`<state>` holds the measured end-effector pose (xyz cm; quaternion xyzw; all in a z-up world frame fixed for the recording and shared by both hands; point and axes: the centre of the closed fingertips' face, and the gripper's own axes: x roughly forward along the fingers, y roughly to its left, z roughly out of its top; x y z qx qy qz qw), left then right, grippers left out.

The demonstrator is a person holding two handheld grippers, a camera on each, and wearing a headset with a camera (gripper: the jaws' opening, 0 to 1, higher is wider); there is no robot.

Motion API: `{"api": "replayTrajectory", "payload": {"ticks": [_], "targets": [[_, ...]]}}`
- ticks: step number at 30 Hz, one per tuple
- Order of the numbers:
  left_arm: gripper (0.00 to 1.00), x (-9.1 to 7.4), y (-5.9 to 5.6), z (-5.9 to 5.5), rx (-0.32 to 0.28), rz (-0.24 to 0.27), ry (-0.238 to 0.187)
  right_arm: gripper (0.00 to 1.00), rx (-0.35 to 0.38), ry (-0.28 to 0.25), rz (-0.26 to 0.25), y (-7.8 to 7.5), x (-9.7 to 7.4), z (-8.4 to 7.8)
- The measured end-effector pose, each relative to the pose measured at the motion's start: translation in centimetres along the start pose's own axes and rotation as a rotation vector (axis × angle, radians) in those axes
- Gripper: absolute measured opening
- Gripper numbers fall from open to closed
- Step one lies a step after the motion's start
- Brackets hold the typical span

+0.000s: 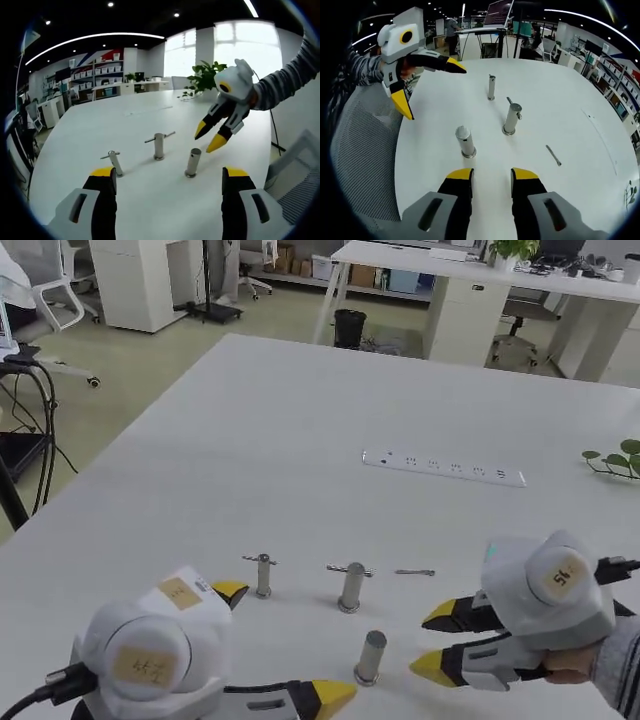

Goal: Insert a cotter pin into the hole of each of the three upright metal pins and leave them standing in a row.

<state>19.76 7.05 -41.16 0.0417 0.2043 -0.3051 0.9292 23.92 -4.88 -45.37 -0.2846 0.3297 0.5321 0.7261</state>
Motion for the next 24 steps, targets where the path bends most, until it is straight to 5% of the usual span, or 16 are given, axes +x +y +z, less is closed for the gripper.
{"api": "replayTrajectory", "payload": {"ticks": [12,24], "targets": [[0.85,0.0,0.0,-0.3,0.000,0.003,0.016,0.24,-0.047,0.078,-0.019,-5.1,0.4,0.1],[0.89,0.0,0.1,-0.7,-0.007,0.003,0.036,0.19,-0.080,0.157,-0.045,-9.5,2.6,-0.3]]}}
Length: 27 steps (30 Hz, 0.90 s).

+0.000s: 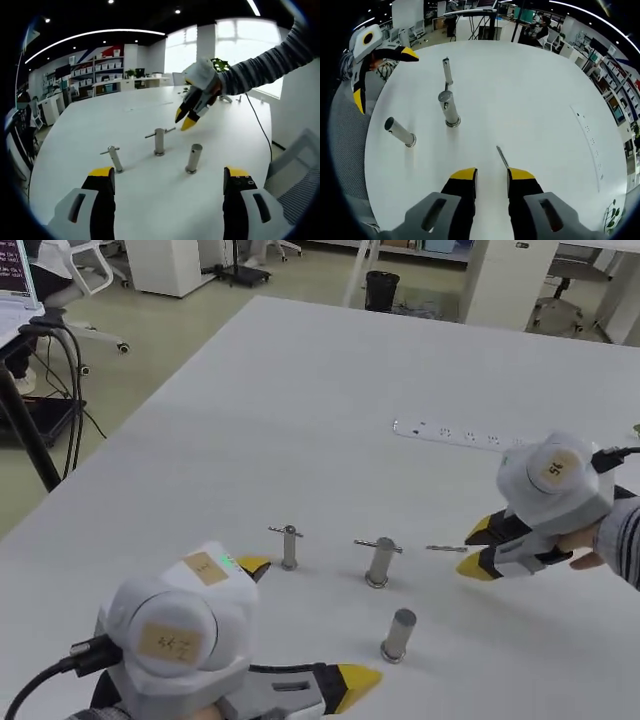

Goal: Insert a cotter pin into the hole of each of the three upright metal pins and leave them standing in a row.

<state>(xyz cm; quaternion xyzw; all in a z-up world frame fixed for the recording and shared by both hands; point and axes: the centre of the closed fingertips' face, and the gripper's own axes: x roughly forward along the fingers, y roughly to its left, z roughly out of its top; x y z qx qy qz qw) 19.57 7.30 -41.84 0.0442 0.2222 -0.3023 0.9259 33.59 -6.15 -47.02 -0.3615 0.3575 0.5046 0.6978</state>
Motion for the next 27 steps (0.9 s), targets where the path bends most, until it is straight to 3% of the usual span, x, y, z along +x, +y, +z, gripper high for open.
{"api": "replayTrajectory", "payload": {"ticks": [9,19,27], "targets": [[0.86,-0.1,0.3,0.0,-0.002,0.016,0.001,0.18,0.006,0.039,0.013,-1.3,1.3,-0.2],[0.84,-0.1,0.5,0.1,-0.024,0.020,-0.006,0.14,0.030,0.060,0.051,-1.3,2.0,-0.7],[0.83,0.0,0.4,0.1,-0.033,0.017,-0.003,0.08,0.092,0.047,0.074,-1.3,2.0,-0.7]]}}
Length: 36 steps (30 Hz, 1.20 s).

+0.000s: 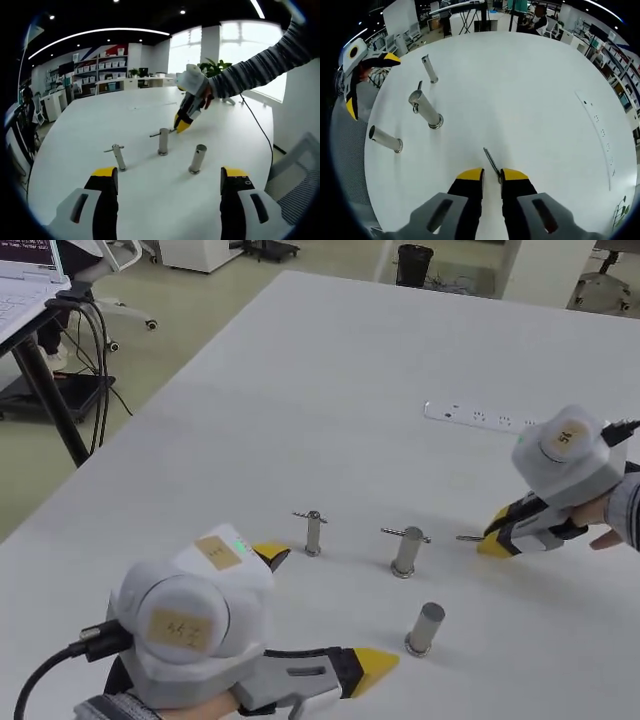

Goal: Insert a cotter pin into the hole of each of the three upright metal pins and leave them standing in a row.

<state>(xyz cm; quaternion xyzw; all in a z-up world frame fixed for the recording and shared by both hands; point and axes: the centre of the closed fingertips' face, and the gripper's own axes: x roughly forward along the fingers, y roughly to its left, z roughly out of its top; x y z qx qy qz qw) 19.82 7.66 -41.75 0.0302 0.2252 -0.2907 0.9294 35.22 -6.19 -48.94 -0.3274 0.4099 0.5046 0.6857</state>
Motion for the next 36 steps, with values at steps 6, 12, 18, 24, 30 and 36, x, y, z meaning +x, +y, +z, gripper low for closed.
{"api": "replayTrajectory", "payload": {"ticks": [6,12,18,24,30,36], "targets": [[0.82,0.1,-0.2,-0.1,0.008,-0.008,0.009,0.02,0.002,0.015,-0.003,-0.5,-0.1,-0.5],[0.81,0.2,-0.1,0.0,0.006,-0.007,0.007,0.00,-0.020,0.027,-0.009,-0.5,-0.2,-0.8],[0.78,0.2,-0.3,-0.1,0.011,-0.018,0.012,0.00,0.008,-0.008,-0.020,-0.2,-0.1,-0.6],[0.75,0.2,-0.5,-0.3,0.005,-0.030,0.014,0.00,-0.031,-0.047,-0.035,0.7,-0.8,-0.3],[0.71,0.3,-0.9,-0.4,0.000,-0.047,0.023,0.00,-0.073,-0.084,-0.047,2.1,-2.4,0.3],[0.67,0.2,-1.0,-0.2,0.005,-0.050,0.021,0.00,-0.127,-0.132,-0.069,3.4,-4.3,1.5]]}}
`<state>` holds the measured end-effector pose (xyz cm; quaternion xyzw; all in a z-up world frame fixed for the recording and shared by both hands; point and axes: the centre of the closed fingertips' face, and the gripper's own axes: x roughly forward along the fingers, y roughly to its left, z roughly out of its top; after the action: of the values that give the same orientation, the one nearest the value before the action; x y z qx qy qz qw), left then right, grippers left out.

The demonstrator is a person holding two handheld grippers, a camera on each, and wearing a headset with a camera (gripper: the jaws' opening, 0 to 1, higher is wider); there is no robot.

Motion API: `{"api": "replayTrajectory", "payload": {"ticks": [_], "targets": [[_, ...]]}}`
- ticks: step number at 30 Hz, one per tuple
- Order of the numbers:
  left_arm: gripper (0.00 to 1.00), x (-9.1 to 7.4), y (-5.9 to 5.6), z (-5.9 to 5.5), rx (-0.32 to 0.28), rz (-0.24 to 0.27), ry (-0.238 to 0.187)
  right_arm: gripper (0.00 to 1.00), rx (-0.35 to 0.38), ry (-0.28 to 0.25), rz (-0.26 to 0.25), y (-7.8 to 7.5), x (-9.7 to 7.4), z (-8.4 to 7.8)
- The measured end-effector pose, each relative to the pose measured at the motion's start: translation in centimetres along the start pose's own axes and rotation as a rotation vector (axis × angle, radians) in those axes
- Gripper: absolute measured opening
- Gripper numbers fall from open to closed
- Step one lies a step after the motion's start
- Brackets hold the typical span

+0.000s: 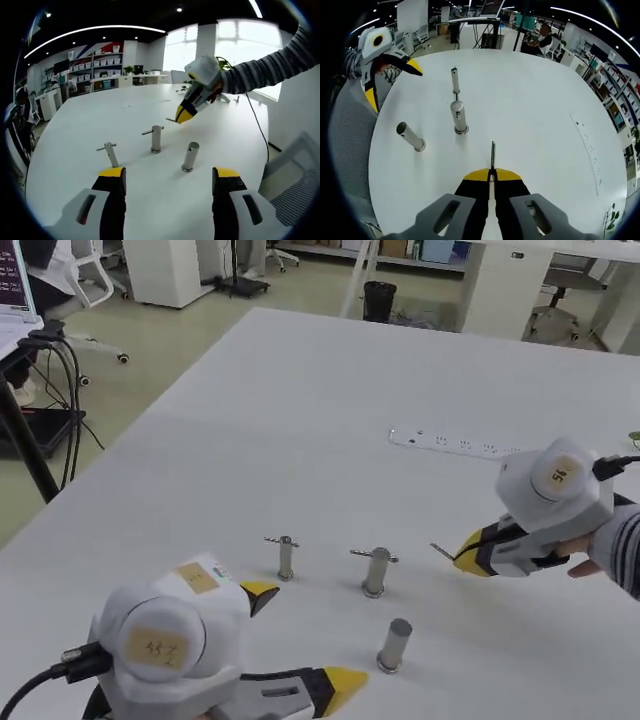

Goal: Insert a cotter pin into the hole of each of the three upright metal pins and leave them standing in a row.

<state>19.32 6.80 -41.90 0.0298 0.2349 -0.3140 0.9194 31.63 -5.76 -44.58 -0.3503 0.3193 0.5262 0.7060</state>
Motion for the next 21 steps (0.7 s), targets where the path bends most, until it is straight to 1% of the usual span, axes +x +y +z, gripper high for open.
{"api": "replayTrajectory", "payload": {"ticks": [2,5,7,9,12,17,21], "targets": [[0.65,0.0,-0.1,0.4,0.004,-0.005,-0.010,0.00,-0.021,-0.018,-0.005,0.6,-0.7,0.7],[0.65,0.0,-0.3,1.0,0.009,-0.011,-0.013,0.00,-0.064,-0.038,-0.013,1.5,-1.6,1.6],[0.64,0.0,-0.4,1.3,0.006,-0.015,-0.016,0.00,-0.071,-0.048,-0.012,1.7,-1.9,1.9],[0.63,0.0,-0.6,1.7,-0.001,-0.023,-0.027,0.00,-0.096,-0.065,-0.014,2.5,-2.4,2.5],[0.61,0.0,-0.9,2.2,-0.006,-0.031,-0.035,0.00,-0.132,-0.073,-0.013,3.7,-3.0,3.0],[0.60,0.1,-1.3,2.7,-0.001,-0.046,-0.037,0.00,-0.180,-0.095,-0.009,5.3,-3.6,3.9],[0.57,0.0,-1.6,3.4,-0.027,-0.062,-0.048,0.00,-0.227,-0.114,-0.003,6.7,-3.8,4.7]]}}
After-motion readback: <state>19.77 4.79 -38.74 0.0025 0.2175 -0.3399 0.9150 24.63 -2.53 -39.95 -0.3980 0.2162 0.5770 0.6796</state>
